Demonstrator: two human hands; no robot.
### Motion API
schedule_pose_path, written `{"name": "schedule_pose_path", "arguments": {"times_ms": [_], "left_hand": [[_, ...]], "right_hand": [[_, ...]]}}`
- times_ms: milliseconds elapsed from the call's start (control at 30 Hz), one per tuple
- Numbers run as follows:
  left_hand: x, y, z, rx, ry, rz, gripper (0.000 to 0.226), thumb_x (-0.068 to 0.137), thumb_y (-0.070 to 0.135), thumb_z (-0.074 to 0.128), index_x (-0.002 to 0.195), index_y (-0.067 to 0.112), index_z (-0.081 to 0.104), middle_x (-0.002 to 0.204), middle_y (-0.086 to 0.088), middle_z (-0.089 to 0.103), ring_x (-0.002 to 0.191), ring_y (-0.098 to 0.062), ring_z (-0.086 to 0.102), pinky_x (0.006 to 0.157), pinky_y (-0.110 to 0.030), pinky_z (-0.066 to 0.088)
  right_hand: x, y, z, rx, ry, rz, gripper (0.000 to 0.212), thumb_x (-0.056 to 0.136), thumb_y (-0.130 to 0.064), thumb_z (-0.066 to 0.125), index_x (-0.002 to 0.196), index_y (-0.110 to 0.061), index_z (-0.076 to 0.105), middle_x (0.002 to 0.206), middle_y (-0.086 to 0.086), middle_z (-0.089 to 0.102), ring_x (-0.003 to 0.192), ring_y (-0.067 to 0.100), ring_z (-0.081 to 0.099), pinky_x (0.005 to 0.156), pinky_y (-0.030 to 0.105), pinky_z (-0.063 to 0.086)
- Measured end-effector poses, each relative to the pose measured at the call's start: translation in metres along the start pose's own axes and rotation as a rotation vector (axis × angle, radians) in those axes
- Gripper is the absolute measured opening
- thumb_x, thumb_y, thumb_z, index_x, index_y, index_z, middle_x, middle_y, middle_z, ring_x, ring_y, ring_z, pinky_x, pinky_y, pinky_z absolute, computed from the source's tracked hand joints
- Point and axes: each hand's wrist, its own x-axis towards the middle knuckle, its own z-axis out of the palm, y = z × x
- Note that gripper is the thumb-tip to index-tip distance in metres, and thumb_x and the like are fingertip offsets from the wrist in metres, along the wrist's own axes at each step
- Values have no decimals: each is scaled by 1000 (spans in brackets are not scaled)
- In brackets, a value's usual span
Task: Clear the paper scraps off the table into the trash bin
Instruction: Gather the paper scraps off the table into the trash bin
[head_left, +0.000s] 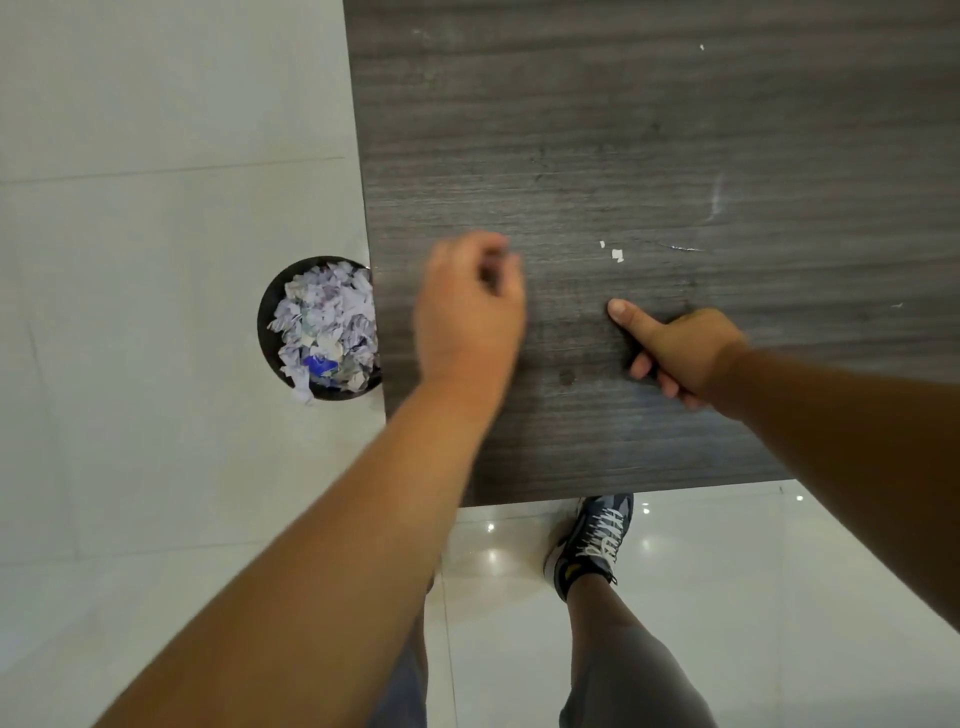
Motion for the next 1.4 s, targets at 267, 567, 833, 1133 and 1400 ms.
{"name": "schedule_pose_path", "arguments": {"times_ms": [267,567,833,1133,1400], "left_hand": [[-17,38,81,242,-66,99,44,85,61,79,119,34,75,112,12,68,112,-14,59,99,-36,41],[-22,45,97,135,77,-52,34,84,53,83,110,33,78,107,13,70,107,-13,59,96,-33,38],[-20,58,105,129,105,-146,13,93,50,76,96,39,81,98,18,72,105,-11,53,96,-31,34],[-5,59,99,431,-58,-30,16,105,47,62,106,34,71,109,10,68,110,-16,54,99,-37,40],[33,-9,-12,27,-117,-157,4,104,23,65,100,24,65,93,12,68,87,-6,64,84,-21,48]], "right_hand": [[4,1,0,4,-31,17,94,54,-106,47,61,-18,81,44,5,60,31,17,50,45,26,44],[5,2,1,29,-15,25,87,81,-94,54,57,-15,79,45,7,61,30,17,50,39,22,41],[4,1,1,51,-3,26,82,88,-86,56,50,-17,76,48,8,63,41,22,54,44,27,45],[4,1,-1,43,-27,23,81,84,-92,53,57,-21,80,48,5,65,34,17,52,47,28,47],[5,5,-2,67,-23,-11,86,65,-104,58,60,-21,81,47,3,65,32,14,55,37,19,45]]}}
